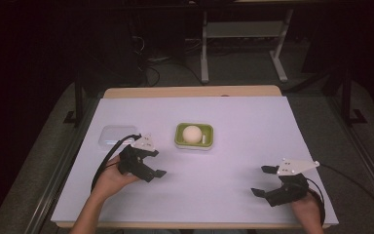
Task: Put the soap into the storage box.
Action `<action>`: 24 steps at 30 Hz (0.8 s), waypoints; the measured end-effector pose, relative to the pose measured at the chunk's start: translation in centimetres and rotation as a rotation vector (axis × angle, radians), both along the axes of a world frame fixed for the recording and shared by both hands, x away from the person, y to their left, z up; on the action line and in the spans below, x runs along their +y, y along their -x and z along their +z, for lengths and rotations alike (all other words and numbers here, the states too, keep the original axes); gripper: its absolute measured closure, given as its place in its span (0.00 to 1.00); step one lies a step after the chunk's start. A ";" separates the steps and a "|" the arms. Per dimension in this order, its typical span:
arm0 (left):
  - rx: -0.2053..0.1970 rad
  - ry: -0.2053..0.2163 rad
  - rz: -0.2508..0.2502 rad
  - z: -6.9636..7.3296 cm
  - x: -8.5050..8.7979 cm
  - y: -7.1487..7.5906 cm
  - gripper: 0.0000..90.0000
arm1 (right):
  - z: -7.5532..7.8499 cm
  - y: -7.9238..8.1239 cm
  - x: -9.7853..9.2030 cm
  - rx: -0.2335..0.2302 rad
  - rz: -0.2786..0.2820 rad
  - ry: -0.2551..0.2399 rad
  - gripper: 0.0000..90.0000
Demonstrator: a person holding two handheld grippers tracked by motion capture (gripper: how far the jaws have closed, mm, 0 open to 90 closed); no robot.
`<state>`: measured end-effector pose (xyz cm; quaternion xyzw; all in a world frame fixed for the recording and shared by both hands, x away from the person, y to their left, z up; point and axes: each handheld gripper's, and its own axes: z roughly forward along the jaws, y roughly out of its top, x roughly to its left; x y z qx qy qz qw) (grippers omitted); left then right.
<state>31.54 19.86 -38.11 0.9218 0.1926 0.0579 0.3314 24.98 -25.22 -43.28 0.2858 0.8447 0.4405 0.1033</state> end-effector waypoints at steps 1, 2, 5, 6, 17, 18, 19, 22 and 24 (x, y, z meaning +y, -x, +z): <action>-0.001 0.000 -0.002 0.0 0.1 0.1 0.24 | 0.0 0.0 0.0 0.002 0.000 0.001 0.15; 0.001 0.005 0.000 0.0 0.3 0.3 0.24 | 0.0 0.0 0.0 0.003 0.000 0.001 0.15; -0.001 0.000 -0.002 -0.3 0.7 0.7 0.24 | -0.1 0.0 0.1 0.006 0.001 0.003 0.15; 0.002 0.003 0.002 -0.4 0.8 0.9 0.24 | -0.1 0.0 0.1 0.007 0.000 0.004 0.15; 0.006 0.020 0.041 -1.9 3.1 2.6 0.24 | -0.2 0.0 0.1 0.013 -0.005 0.004 0.15; 0.011 0.027 0.050 -2.1 3.3 2.7 0.24 | -0.2 0.0 0.1 0.014 -0.005 0.004 0.15; 0.012 0.021 0.049 -2.2 3.5 2.8 0.24 | -0.2 0.0 0.1 0.014 -0.005 0.004 0.15; 0.019 0.022 0.057 -2.6 4.0 3.0 0.24 | -0.3 -0.1 0.1 0.013 -0.004 0.006 0.15; 0.029 0.017 0.059 -2.7 4.1 3.3 0.24 | -0.3 0.0 0.1 0.015 -0.005 0.010 0.15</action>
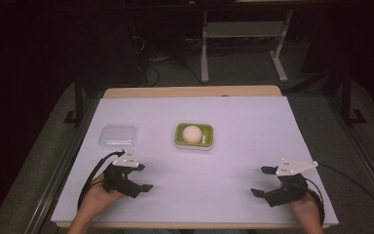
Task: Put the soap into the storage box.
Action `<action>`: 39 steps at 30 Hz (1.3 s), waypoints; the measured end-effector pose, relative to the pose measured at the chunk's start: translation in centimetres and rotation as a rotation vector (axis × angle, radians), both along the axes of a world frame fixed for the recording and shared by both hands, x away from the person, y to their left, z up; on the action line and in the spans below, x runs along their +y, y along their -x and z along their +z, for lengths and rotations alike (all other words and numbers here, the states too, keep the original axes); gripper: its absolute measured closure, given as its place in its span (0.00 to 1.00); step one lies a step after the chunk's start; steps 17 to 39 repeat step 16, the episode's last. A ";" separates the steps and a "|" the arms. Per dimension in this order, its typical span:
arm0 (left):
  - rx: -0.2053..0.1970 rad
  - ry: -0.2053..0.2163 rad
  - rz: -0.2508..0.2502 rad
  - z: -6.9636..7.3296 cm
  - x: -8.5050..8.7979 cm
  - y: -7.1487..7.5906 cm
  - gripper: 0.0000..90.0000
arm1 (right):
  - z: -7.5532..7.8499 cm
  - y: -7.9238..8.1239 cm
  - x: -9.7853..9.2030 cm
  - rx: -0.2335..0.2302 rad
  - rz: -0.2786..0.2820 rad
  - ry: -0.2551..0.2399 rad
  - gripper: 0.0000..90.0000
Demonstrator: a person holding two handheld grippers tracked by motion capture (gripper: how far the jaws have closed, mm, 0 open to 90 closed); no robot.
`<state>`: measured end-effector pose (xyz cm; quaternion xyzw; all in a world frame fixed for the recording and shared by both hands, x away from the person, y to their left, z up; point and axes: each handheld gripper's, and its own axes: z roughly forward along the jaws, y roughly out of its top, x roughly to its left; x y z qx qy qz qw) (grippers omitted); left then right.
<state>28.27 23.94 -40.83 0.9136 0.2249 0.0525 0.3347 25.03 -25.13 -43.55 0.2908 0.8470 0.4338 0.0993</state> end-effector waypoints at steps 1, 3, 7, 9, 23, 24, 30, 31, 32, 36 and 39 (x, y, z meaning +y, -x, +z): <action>-0.007 -0.012 -0.002 0.0 0.1 0.1 0.24 | 0.0 0.0 0.0 -0.001 0.001 0.003 0.15; -0.004 -0.005 0.003 0.0 0.3 0.3 0.24 | 0.0 0.0 0.0 -0.002 0.001 0.005 0.15; -0.009 0.034 0.018 -0.2 0.9 0.8 0.24 | -0.1 0.0 0.0 -0.001 0.002 0.010 0.15; -0.016 0.037 0.025 -0.5 1.2 1.0 0.24 | 0.0 0.1 0.0 -0.001 0.002 0.010 0.15; -0.024 0.052 0.093 -1.2 2.8 1.1 0.24 | 0.2 0.5 -0.2 -0.019 0.021 0.004 0.15; -0.024 0.052 0.093 -1.2 2.8 1.1 0.24 | 0.2 0.5 -0.2 -0.019 0.021 0.004 0.15; -0.024 0.052 0.093 -1.2 2.8 1.1 0.24 | 0.2 0.5 -0.2 -0.019 0.021 0.004 0.15; -0.024 0.052 0.093 -1.2 2.8 1.1 0.24 | 0.2 0.5 -0.2 -0.019 0.021 0.004 0.15; -0.024 0.052 0.093 -1.2 2.8 1.1 0.24 | 0.2 0.5 -0.2 -0.019 0.021 0.004 0.15; -0.024 0.052 0.093 -1.2 2.8 1.1 0.24 | 0.2 0.5 -0.2 -0.019 0.021 0.004 0.15; -0.024 0.052 0.093 -1.2 2.8 1.1 0.24 | 0.2 0.5 -0.2 -0.019 0.021 0.004 0.15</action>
